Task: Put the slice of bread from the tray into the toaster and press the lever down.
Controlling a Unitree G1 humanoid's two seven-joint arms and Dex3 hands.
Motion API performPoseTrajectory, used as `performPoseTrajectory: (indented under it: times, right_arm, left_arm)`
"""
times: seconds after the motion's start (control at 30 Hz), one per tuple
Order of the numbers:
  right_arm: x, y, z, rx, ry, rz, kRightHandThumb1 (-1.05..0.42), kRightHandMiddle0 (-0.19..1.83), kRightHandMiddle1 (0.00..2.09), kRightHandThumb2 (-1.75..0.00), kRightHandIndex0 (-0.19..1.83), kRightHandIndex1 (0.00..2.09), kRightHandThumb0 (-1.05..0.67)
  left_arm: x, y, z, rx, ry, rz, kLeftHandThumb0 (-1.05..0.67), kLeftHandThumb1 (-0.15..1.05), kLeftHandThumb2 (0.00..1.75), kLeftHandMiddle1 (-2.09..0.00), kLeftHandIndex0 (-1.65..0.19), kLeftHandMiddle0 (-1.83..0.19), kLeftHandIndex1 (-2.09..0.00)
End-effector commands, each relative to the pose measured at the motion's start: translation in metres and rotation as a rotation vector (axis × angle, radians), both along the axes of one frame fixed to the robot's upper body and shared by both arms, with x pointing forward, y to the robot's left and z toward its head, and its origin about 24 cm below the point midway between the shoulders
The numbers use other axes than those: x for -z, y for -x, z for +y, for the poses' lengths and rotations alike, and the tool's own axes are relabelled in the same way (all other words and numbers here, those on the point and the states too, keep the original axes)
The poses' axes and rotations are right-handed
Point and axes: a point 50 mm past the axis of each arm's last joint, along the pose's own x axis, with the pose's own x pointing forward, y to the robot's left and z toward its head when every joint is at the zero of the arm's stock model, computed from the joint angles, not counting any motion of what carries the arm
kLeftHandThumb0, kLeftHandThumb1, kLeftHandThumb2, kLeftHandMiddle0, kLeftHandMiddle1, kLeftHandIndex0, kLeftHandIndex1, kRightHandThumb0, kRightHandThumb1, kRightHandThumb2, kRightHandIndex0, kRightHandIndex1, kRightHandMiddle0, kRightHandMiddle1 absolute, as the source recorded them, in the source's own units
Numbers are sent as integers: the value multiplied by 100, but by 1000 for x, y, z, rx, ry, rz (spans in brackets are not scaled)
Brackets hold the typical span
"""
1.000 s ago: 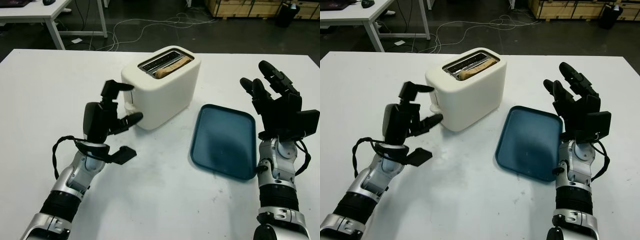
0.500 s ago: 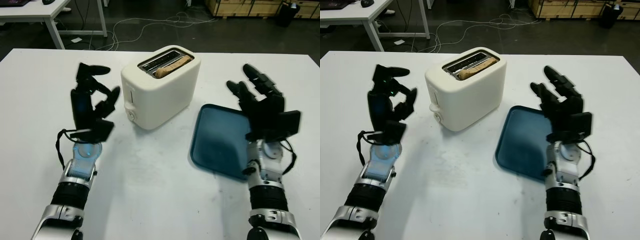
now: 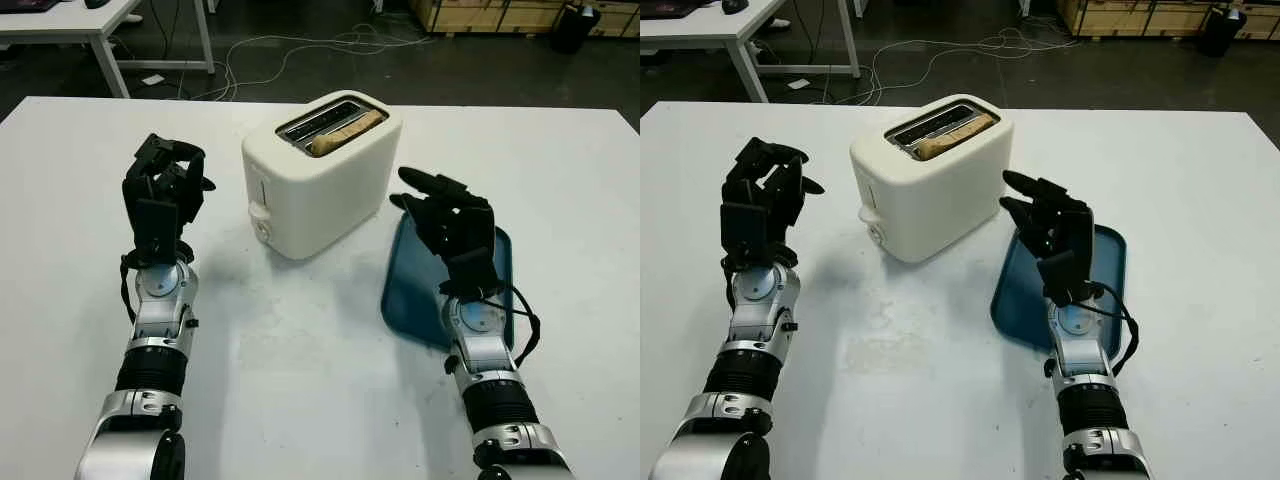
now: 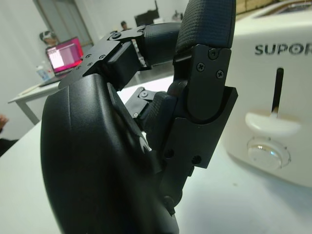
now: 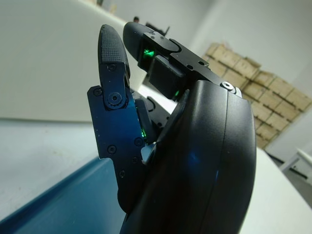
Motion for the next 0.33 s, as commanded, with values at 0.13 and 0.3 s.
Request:
performPoseTrajectory:
  times: [0.13, 0.3]
  right_arm:
    - [-4, -5, -15, 30, -88, 4, -92, 103, 3, -12, 76, 77, -65]
    - [-15, -7, -31, 79, -80, -22, -92, 100, 0, -11, 78, 60, -65]
  left_arm:
    - [-1, 3, 2, 27, -118, 66, -104, 90, 12, -146, -81, -99, -134]
    - [-2, 4, 4, 47, -167, 83, -105, 87, 9, -143, -83, -96, -123]
